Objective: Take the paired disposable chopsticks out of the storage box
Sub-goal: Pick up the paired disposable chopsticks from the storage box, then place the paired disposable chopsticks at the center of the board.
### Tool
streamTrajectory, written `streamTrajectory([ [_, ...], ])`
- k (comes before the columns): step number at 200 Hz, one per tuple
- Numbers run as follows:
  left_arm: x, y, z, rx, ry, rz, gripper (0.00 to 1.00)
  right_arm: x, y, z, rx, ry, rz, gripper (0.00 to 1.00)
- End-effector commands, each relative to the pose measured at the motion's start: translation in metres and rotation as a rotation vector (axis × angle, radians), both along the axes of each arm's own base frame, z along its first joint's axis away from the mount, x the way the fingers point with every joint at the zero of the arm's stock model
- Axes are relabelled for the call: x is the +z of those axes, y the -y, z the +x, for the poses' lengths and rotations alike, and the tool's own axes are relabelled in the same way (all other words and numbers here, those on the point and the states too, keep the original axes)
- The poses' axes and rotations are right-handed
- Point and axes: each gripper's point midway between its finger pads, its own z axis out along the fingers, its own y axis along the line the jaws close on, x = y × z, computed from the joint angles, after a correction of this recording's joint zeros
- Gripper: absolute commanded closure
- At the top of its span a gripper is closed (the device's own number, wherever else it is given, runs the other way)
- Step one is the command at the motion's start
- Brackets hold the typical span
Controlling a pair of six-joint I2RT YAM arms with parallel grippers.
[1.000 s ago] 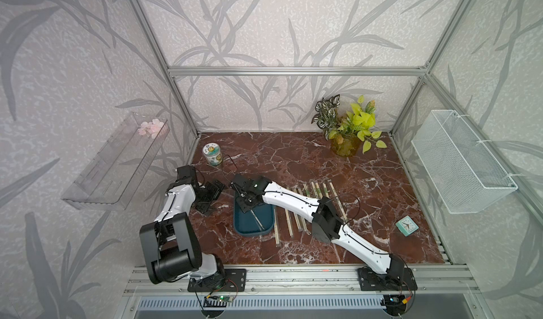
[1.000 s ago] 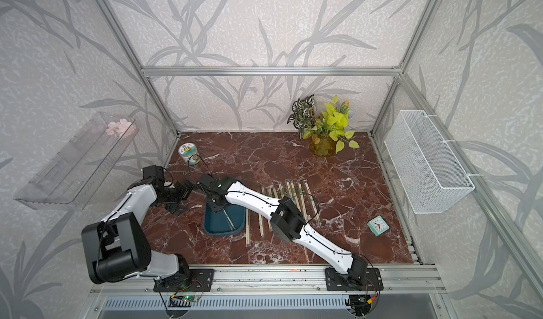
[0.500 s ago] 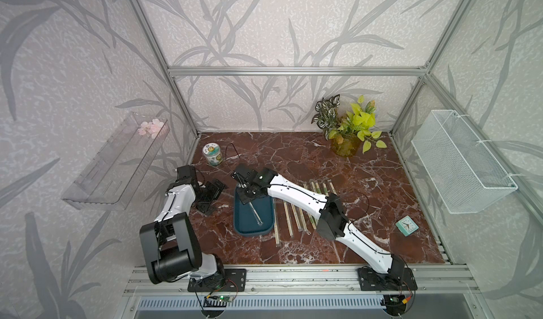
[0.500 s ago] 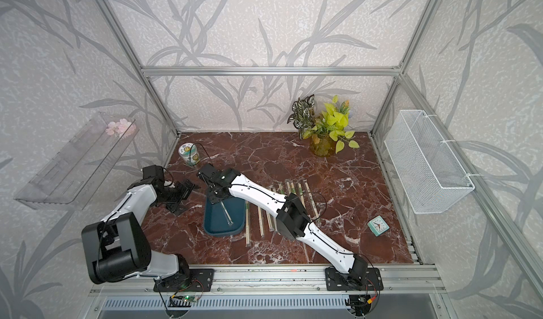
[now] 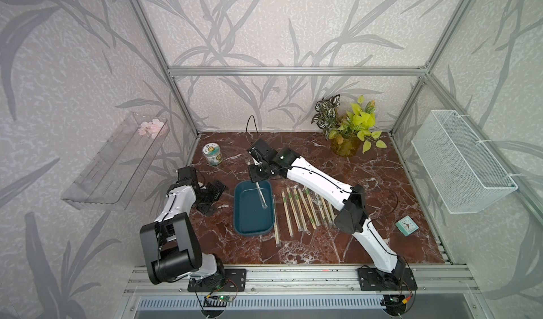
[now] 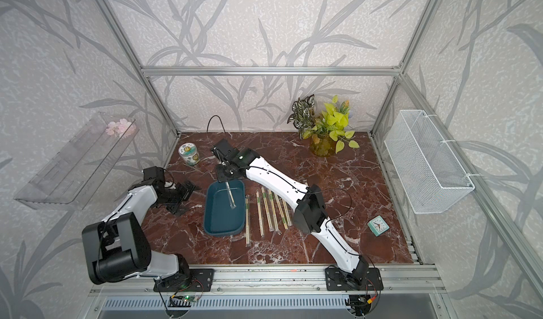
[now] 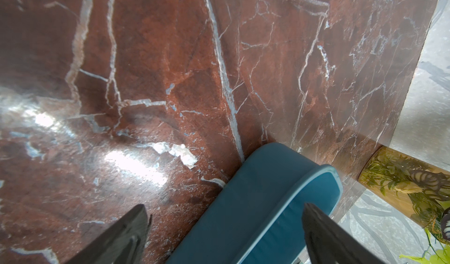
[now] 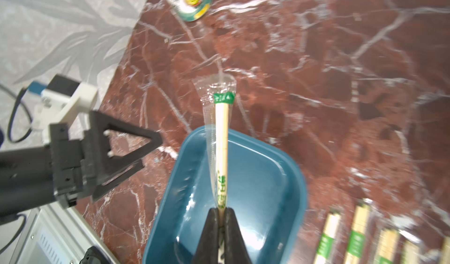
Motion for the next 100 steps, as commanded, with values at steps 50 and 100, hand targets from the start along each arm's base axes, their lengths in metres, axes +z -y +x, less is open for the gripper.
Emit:
streamTrajectory([
  [50, 0.002, 0.006, -0.007, -0.011, 0.021, -0.008, 0.01, -0.015, 0.095, 0.018, -0.179, -0.036, 0.025, 0.99],
  [100, 0.000, 0.009, -0.009, -0.014, 0.017, -0.008, 0.01, -0.059, 0.134, -0.006, -0.187, -0.114, -0.029, 0.99],
])
